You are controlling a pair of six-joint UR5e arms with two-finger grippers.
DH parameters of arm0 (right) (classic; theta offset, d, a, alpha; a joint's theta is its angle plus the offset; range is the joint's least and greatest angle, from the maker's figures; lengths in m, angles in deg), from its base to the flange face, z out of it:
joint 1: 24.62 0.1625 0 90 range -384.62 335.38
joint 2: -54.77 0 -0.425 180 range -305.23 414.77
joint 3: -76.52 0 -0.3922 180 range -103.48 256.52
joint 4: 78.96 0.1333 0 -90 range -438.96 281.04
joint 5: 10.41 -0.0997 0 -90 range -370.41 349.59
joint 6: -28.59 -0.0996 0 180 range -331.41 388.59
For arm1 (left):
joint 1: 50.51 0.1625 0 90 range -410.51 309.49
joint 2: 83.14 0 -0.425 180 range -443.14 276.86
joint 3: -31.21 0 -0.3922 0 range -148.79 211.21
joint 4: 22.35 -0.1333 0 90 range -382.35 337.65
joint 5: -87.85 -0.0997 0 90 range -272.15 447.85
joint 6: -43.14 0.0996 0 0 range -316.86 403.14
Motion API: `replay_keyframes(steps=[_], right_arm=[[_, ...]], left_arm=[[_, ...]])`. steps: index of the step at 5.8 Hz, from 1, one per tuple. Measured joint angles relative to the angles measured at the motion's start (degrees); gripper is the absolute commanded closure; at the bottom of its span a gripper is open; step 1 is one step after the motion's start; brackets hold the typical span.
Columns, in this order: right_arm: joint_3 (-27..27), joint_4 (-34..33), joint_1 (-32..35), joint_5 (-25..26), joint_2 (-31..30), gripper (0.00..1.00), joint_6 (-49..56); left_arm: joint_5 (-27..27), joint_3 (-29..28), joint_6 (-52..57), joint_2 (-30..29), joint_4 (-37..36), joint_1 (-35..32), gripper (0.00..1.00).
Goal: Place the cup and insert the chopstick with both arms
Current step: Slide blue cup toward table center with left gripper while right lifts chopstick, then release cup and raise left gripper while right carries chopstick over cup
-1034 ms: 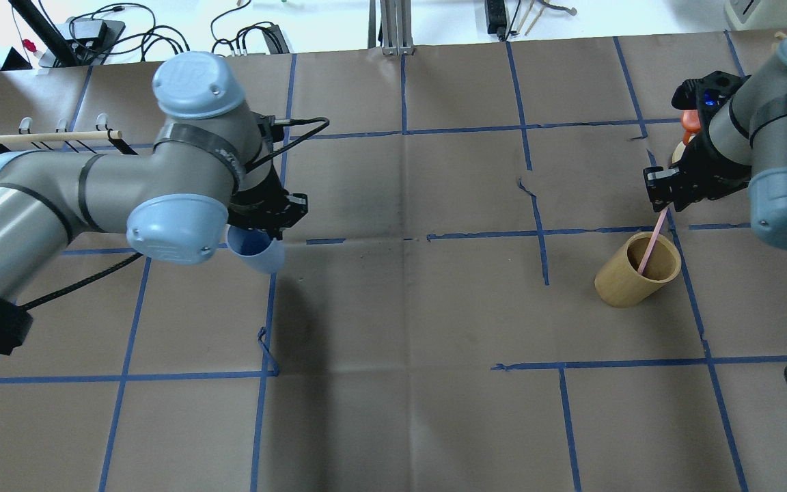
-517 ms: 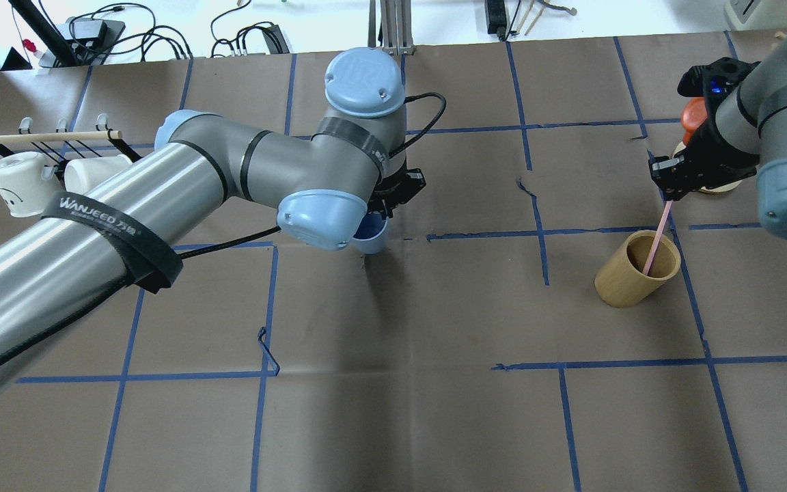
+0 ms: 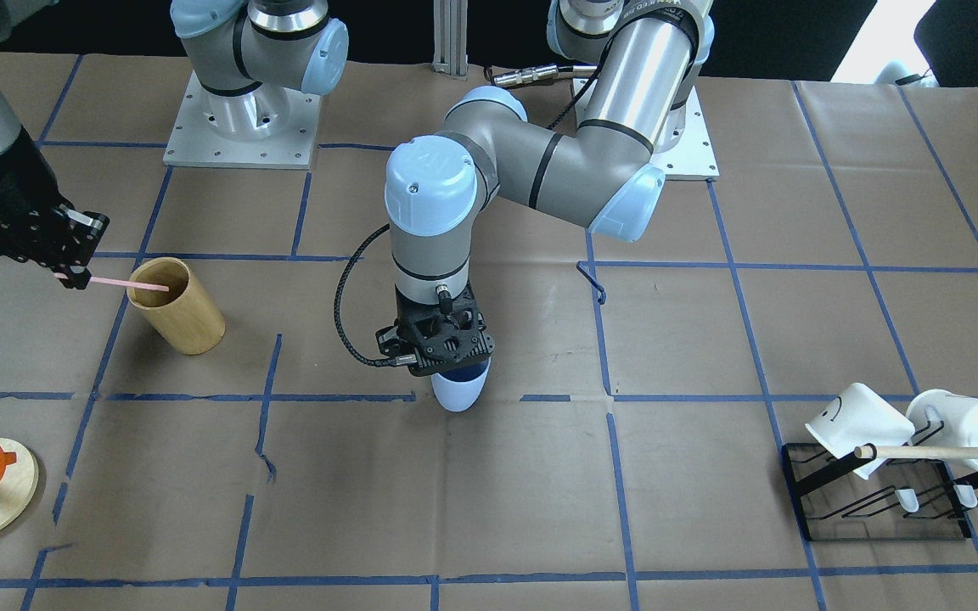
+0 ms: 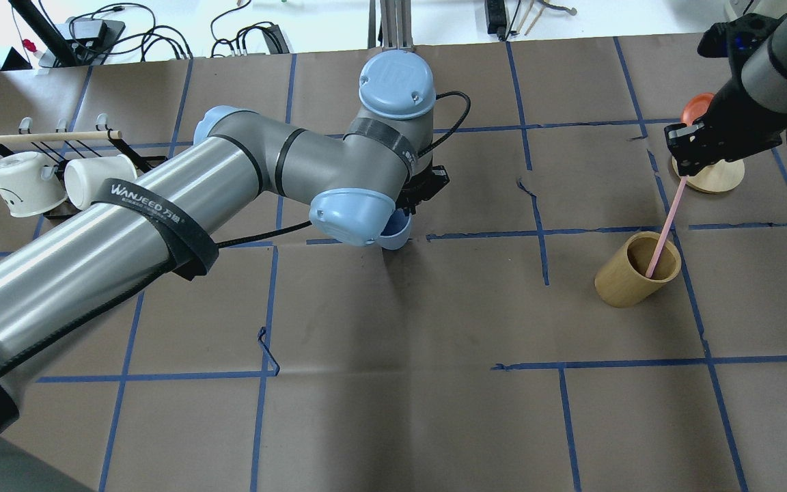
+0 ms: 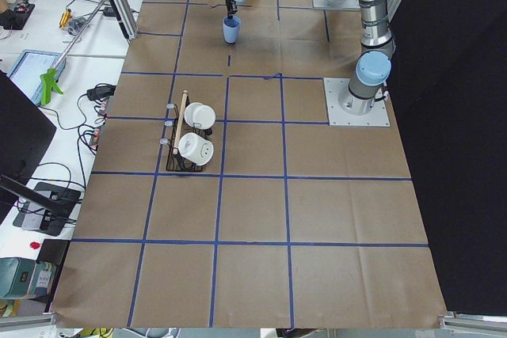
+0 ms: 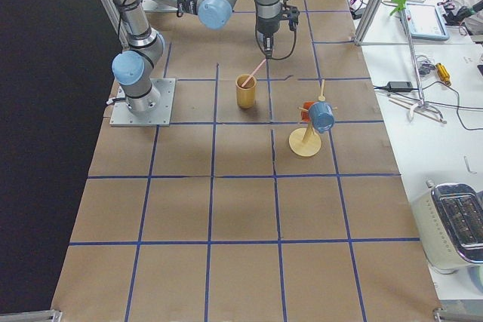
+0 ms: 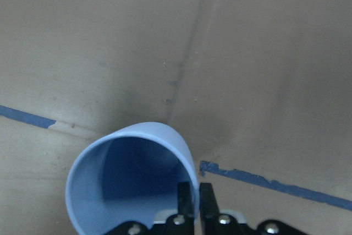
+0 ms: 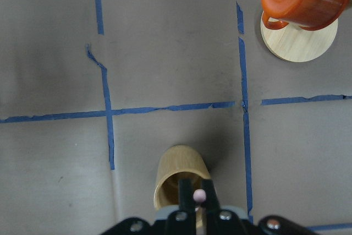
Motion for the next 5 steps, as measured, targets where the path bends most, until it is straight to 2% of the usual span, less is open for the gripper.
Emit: replay_keyframes(steps=[1, 3, 5], right_arm=[[5.86, 6.6, 2.97, 0.27, 0.83, 0.91, -4.08], [13.36, 12.74, 9.11, 0.52, 4.97, 0.91, -9.04], [15.75, 14.29, 11.38, 0.45, 7.5, 0.91, -11.19]], left_arm=[[-0.08, 0.07, 0.26, 0.4, 0.02, -0.06, 0.0], [-0.16, -0.31, 2.65, 5.66, 4.23, 1.02, 0.0], [0.97, -1.58, 14.93, 14.8, 17.56, 7.43, 0.0]])
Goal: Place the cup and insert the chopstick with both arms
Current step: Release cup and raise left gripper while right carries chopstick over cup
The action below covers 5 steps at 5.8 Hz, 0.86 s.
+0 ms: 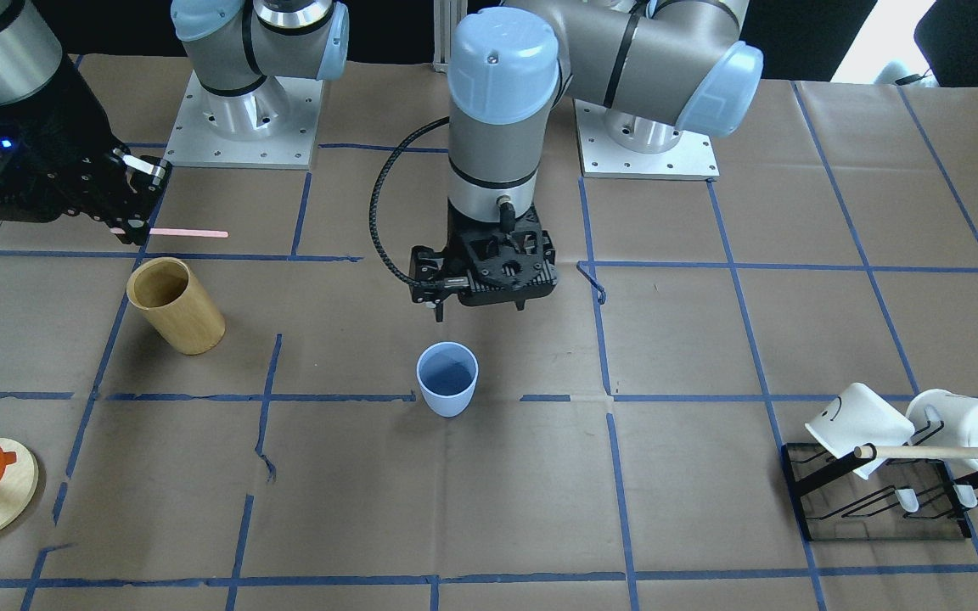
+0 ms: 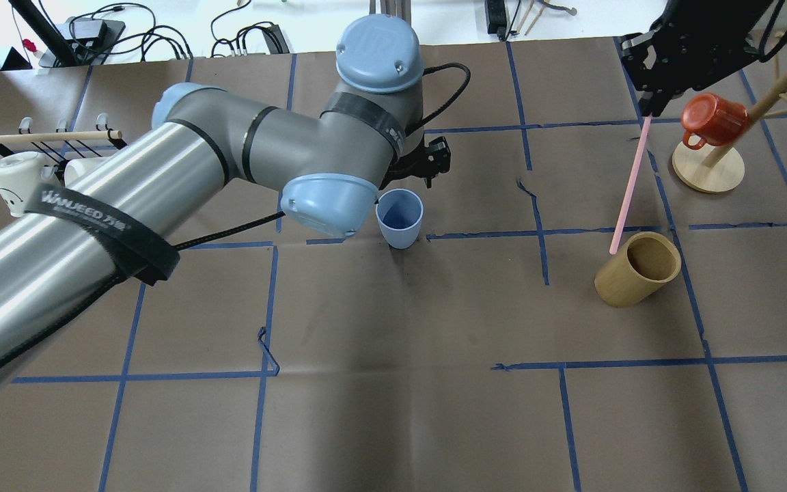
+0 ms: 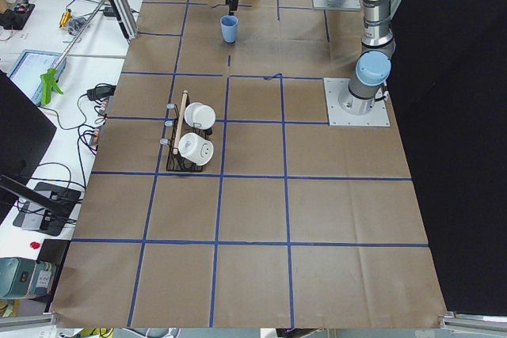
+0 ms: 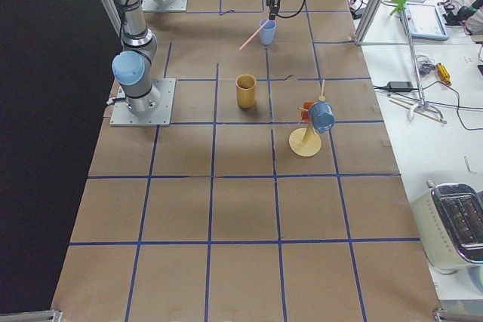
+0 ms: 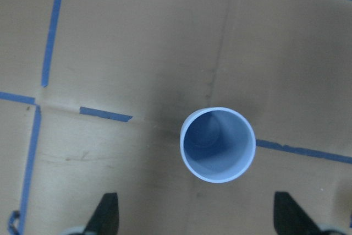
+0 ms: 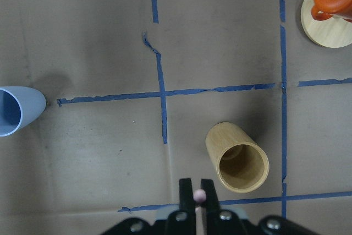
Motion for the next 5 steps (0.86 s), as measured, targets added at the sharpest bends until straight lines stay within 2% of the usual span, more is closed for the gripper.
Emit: replay_keyframes(steps=[1, 2, 5], right_arm=[[1.41, -0.23, 1.2, -0.05, 1.33, 0.91, -1.29], [5.64, -0.15, 3.28, -0.06, 4.83, 0.91, -3.67], [23.01, -0.01, 15.15, -0.17, 19.56, 0.91, -19.46]], left_arm=[[0.28, -0.61, 9.39, 4.09, 6.43, 4.22, 0.0], [0.43, -0.86, 17.43, 7.44, 11.27, 7.41, 0.0], [0.2, -0.27, 24.43, 12.56, 17.65, 11.43, 0.0]])
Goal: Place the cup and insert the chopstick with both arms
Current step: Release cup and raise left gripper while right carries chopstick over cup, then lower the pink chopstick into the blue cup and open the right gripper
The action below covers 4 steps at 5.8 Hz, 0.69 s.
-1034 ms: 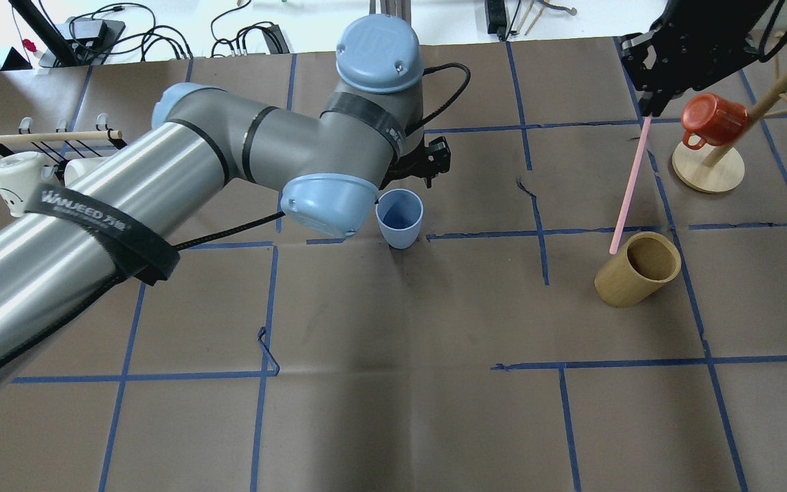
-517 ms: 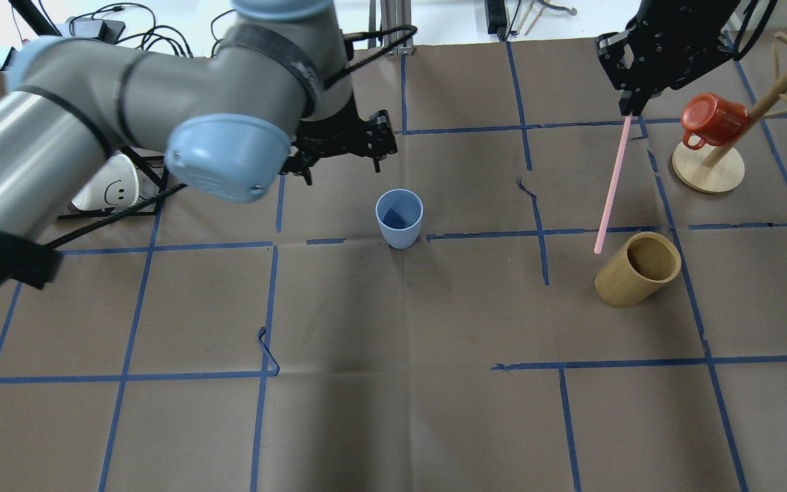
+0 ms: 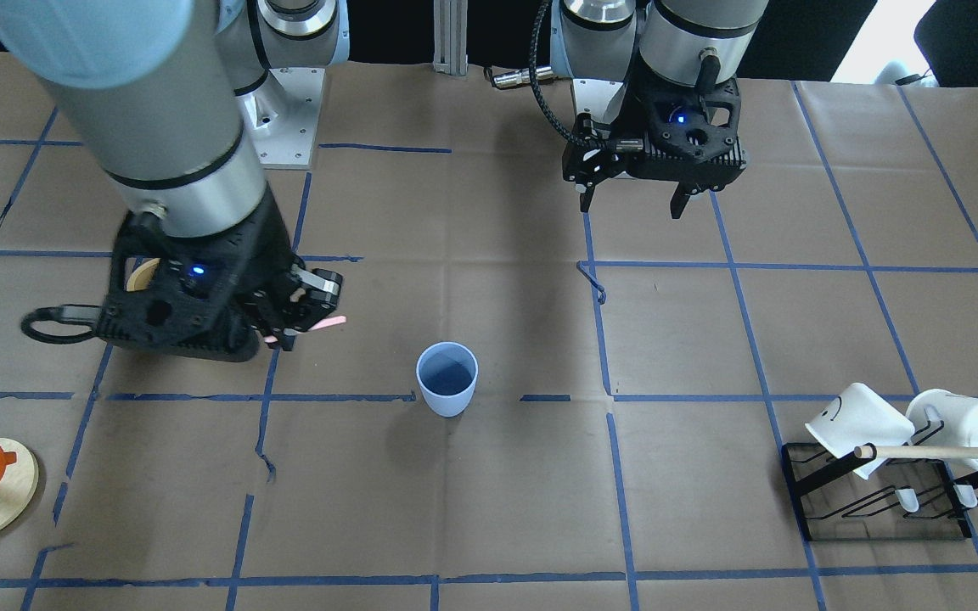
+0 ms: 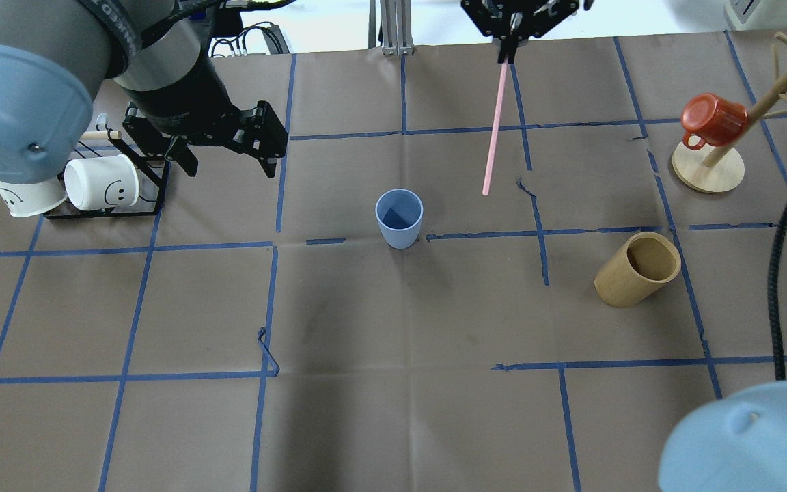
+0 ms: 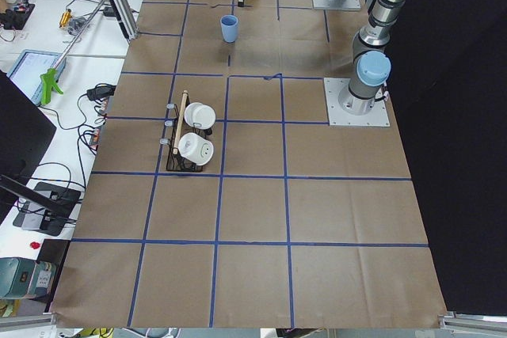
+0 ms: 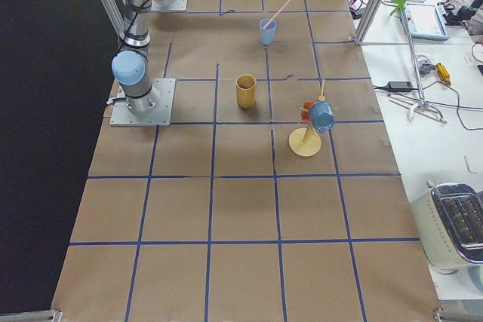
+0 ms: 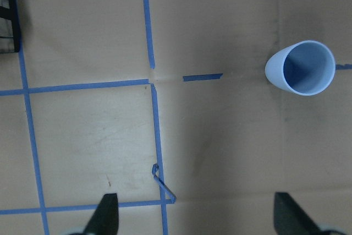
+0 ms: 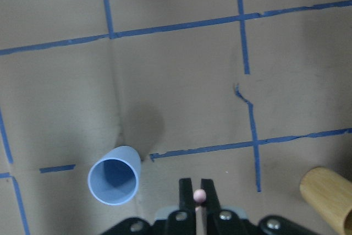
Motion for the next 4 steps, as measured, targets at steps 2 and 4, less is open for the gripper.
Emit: replay_keyframes(steps=[2, 4], right_arm=[[3.69, -1.37, 5.2, -0.47, 5.13, 0.91, -7.36], [3.68, -3.68, 6.26, -0.57, 8.42, 0.91, -9.2]], left_arm=[[0.28, 1.02, 1.53, 1.41, 0.97, 1.55, 0.0], [0.34, 0.58, 0.24, 1.69, -1.17, 2.15, 0.0]])
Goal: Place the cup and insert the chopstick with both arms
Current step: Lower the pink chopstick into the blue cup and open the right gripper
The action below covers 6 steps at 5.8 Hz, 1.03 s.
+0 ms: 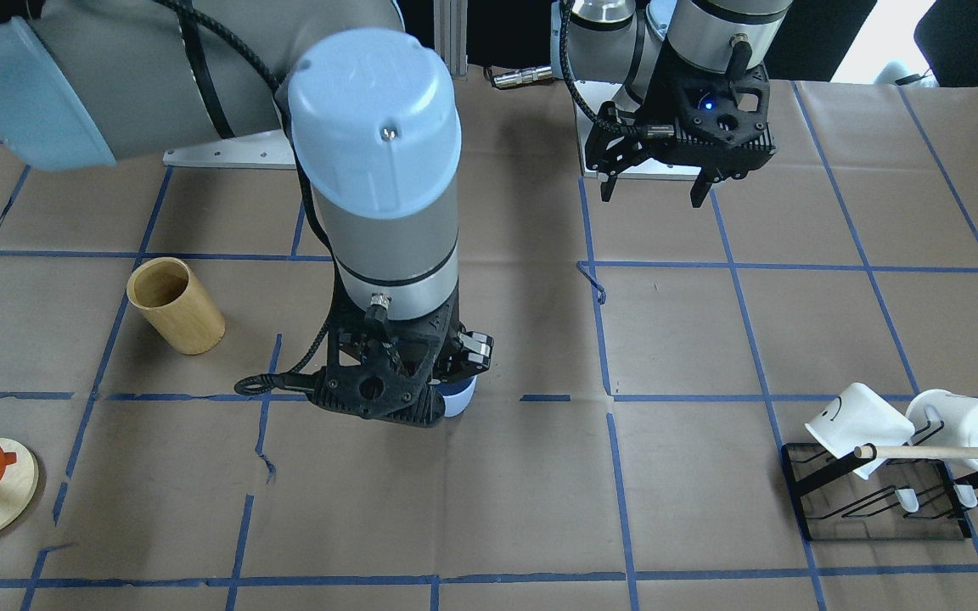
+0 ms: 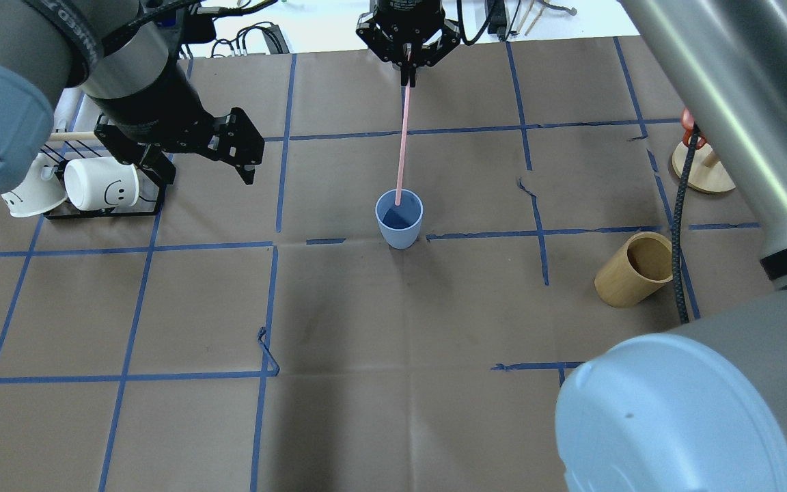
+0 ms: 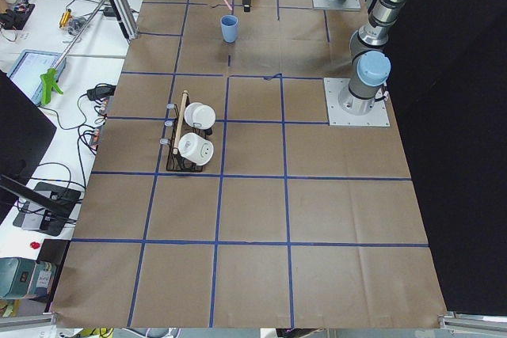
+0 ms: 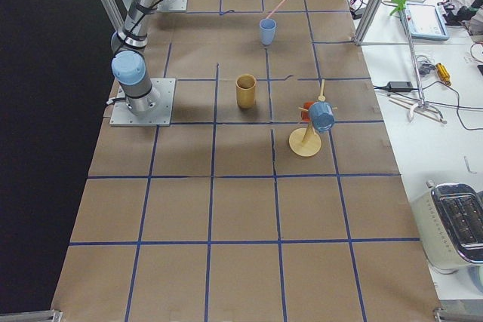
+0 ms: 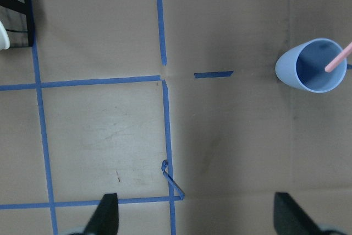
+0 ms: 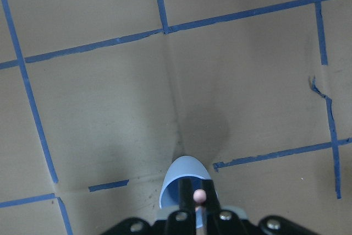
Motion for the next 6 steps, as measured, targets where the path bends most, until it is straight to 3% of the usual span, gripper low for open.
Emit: replay_keyframes(steps=[3, 5, 6], right_arm=[[-3.84, -1.29, 0.1, 0.01, 1.44, 0.89, 0.08], [-5.84, -2.51, 0.11, -0.14, 1.47, 0.0, 0.73], [-5.99, -3.93, 0.11, -0.28, 1.45, 0.0, 0.84]], left_arm=[[-0.71, -0.93, -1.18, -0.15, 0.23, 0.16, 0.0], [-0.74, -0.75, -1.2, 0.1, 0.55, 0.12, 0.0], [-0.75, -0.7, -1.21, 0.16, 0.61, 0.04, 0.0]])
